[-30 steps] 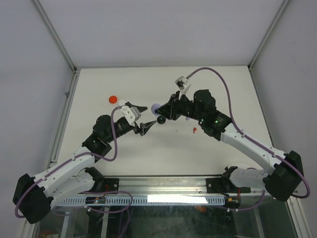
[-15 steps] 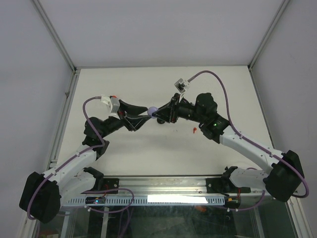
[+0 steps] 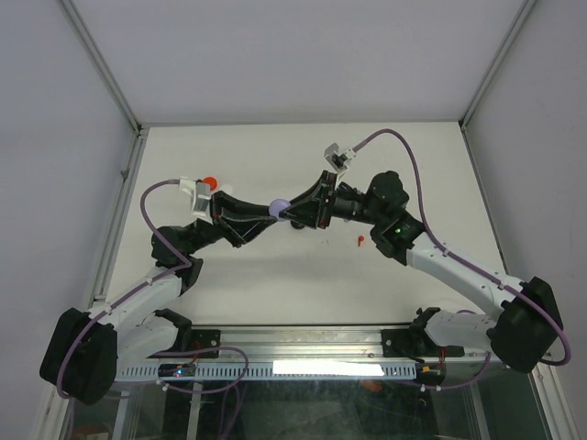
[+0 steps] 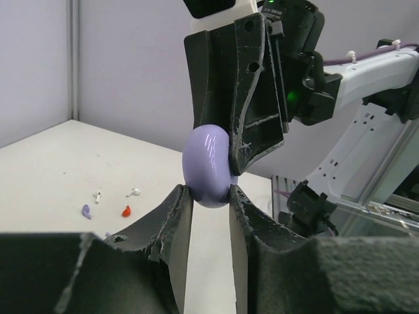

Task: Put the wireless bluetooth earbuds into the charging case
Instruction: Pick up the charging case at the center of the board.

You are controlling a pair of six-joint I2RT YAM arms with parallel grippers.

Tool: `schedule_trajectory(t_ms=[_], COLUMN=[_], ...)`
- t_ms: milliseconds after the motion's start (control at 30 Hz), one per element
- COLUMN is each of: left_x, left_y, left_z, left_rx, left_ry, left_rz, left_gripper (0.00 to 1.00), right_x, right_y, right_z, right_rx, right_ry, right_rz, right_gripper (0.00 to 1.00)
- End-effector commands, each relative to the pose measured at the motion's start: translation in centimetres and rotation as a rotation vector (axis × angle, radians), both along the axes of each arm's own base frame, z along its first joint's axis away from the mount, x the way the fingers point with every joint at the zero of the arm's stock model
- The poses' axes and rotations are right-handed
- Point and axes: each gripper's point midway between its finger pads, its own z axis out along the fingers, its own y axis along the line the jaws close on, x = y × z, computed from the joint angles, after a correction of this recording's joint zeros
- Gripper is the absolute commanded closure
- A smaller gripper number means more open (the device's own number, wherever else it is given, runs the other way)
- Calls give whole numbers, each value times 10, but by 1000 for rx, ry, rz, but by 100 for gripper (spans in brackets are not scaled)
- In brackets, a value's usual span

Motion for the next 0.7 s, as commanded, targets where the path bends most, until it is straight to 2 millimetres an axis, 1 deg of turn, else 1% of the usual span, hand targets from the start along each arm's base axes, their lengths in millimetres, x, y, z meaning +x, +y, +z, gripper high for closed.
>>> schedule_trajectory(t_ms=[0, 67, 267, 400, 500, 600, 667], left_x=[-23, -25, -30, -32, -31, -31, -31], left_y=[1, 2, 0, -2, -3, -4, -4], left_z=[22, 24, 27, 29, 31, 29, 29], left_rx=[-50, -60, -52, -40, -31, -22, -19], left_ry=[-86, -83, -50, -31, -23, -12, -4], left_rz=[-89, -102, -149, -178, -186, -191, -194], left_gripper=[77, 75, 63, 60, 63, 74, 83], right_x=[-19, -21, -22, -22, -22, -22, -21], right_y=[4, 5, 6, 7, 7, 8, 9], right_z=[11, 8, 0, -4, -3, -4, -6], right_rx=[50, 40, 12, -11, -15, -19, -27], right_ry=[-51, -58, -65, -72, -82, -88, -86], right_rz=[115, 136, 166, 182, 188, 193, 197], right_gripper=[97, 97, 97, 97, 97, 97, 96])
